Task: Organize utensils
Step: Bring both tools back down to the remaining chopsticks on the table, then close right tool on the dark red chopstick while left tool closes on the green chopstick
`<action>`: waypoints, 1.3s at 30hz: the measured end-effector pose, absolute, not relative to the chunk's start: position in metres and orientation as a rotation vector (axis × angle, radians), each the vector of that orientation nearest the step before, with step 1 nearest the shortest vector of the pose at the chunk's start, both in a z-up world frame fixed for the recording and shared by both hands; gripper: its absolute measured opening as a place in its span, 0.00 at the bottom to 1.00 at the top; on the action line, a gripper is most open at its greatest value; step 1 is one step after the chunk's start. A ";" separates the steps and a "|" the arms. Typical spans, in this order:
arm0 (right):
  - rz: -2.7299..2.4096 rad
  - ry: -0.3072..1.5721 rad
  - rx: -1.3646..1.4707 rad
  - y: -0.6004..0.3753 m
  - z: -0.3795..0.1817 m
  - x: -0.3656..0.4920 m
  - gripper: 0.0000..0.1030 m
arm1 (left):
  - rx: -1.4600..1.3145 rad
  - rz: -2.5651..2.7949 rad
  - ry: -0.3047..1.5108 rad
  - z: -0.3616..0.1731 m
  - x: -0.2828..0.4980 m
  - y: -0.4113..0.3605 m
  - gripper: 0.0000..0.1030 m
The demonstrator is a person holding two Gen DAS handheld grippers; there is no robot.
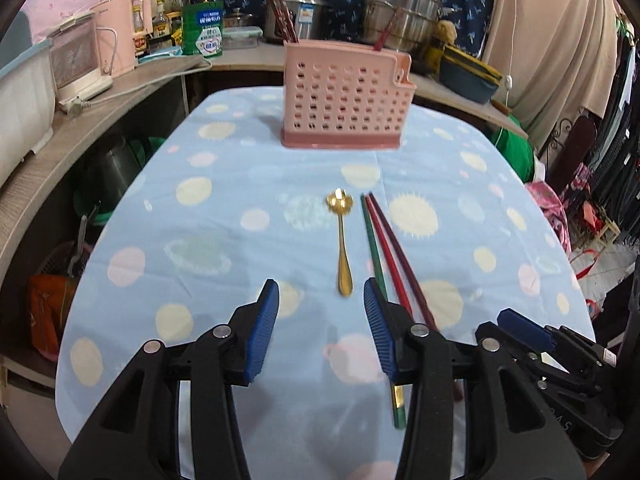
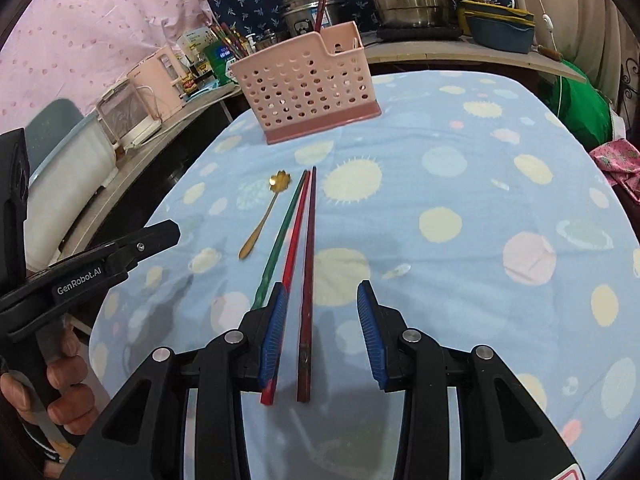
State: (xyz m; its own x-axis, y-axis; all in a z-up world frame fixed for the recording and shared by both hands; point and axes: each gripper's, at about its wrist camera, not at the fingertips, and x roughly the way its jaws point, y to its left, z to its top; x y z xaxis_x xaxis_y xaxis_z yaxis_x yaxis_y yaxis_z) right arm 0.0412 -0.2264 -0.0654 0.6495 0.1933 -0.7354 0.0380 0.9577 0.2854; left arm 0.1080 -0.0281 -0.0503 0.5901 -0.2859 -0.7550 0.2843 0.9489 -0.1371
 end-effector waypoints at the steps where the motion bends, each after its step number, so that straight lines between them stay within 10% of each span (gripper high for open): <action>1: 0.093 0.871 0.287 -0.224 -0.069 0.038 0.35 | 0.001 -0.334 0.890 -0.054 0.104 -0.028 0.41; 15: 0.094 0.916 0.214 -0.207 -0.091 0.024 0.35 | 0.019 -0.342 0.983 -0.089 0.072 -0.023 0.47; 39: 0.057 0.907 0.146 -0.199 -0.099 0.015 0.07 | 0.037 -0.379 0.998 -0.094 0.060 -0.035 0.61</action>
State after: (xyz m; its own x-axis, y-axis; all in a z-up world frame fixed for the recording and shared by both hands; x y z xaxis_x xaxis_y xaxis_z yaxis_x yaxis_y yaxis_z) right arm 0.0151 -0.1989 -0.0989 0.6156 0.1107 -0.7803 0.0125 0.9886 0.1501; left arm 0.0600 -0.0354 -0.0945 0.4825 -0.2946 -0.8249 0.3278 0.9340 -0.1418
